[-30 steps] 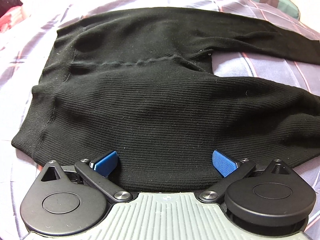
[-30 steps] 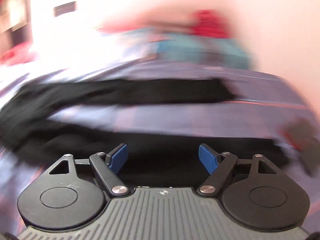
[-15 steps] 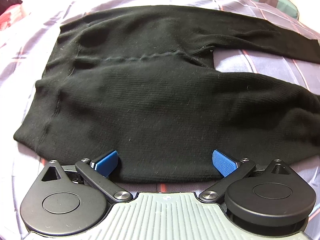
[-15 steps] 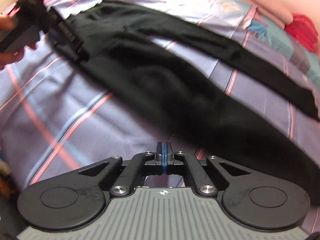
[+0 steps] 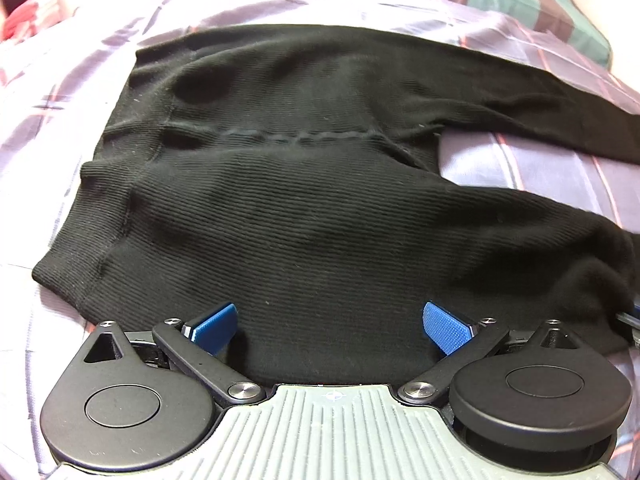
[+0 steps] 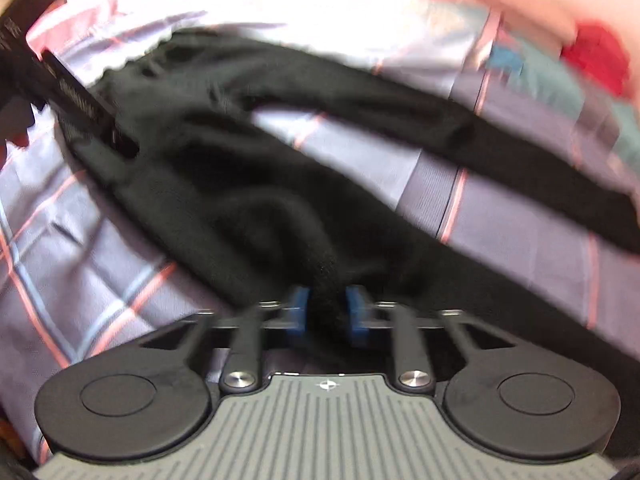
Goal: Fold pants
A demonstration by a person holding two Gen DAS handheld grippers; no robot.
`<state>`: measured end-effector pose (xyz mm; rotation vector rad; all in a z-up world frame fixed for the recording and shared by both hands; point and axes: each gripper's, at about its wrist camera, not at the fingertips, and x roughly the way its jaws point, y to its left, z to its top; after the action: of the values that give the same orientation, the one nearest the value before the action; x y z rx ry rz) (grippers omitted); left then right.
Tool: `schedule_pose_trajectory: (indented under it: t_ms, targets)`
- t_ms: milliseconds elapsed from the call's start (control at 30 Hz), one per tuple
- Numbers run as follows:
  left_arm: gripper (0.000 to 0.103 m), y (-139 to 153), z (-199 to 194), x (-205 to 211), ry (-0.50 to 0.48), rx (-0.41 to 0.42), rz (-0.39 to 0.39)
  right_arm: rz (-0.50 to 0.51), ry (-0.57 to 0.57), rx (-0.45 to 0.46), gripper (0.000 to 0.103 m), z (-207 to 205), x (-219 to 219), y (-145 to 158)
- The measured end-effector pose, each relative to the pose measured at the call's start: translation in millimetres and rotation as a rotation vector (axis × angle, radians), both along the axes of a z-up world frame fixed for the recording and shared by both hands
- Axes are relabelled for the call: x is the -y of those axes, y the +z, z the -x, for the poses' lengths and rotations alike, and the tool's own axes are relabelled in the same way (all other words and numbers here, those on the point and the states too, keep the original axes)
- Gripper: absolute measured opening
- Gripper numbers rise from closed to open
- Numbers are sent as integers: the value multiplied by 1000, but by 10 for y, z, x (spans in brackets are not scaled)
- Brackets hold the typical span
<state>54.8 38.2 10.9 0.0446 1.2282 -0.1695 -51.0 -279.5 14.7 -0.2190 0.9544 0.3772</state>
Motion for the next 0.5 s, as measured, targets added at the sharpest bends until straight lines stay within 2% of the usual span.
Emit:
schedule_pose_trajectory:
  t_ms: [33, 167, 267, 333, 400, 433, 500]
  targets:
    - [103, -32, -27, -9, 5, -16, -10, 5, 33, -22, 8, 49, 22, 27]
    - [103, -72, -1, -86, -9, -43, -34, 53, 159, -109, 8, 133, 115, 140]
    - [103, -68, 14, -130, -15, -66, -50, -10, 201, -43, 12, -77, 62, 342]
    - [103, -62, -4, -156, 1, -78, -46, -100, 253, 3, 12, -266, -68, 427]
    - [103, -63, -15, -167, 19, -86, -47, -185, 313, -26, 24, -476, -286, 390]
    - [103, -61, -11, -170, 25, -87, -52, -191, 350, -24, 32, -548, -433, 348]
    - [103, -59, 4, -187, 29, -85, -64, -190, 403, -25, 35, -666, -713, 207]
